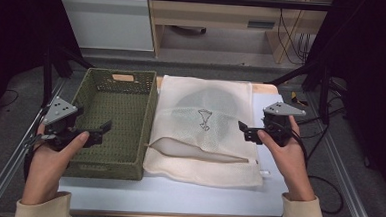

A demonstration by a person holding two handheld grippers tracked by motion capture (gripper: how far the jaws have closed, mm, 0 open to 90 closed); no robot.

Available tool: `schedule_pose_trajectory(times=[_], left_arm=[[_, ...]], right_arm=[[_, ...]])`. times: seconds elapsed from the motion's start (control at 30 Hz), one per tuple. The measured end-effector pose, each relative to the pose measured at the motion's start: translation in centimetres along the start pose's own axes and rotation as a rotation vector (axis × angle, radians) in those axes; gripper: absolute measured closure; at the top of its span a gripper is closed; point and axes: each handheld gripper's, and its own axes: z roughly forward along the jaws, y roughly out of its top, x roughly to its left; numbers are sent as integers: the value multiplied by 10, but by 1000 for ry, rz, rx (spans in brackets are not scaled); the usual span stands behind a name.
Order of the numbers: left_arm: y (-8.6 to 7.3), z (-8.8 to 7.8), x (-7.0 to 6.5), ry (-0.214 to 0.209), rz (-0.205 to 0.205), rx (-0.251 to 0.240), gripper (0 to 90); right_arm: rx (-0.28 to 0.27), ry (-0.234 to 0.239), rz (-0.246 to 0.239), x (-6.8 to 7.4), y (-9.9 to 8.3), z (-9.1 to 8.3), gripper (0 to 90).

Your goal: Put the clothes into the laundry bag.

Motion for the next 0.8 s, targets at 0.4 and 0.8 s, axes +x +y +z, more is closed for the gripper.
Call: schedule_pose_trajectory(times=[0.4, 0.8], left_arm=[[-9, -9, 16, 36, 41, 16, 43], [-27, -23, 50, 114, -7, 37, 50]], right_arm=[[37, -42, 42, -26, -26, -2, 58], [71, -81, 94, -50, -55, -3, 58]])
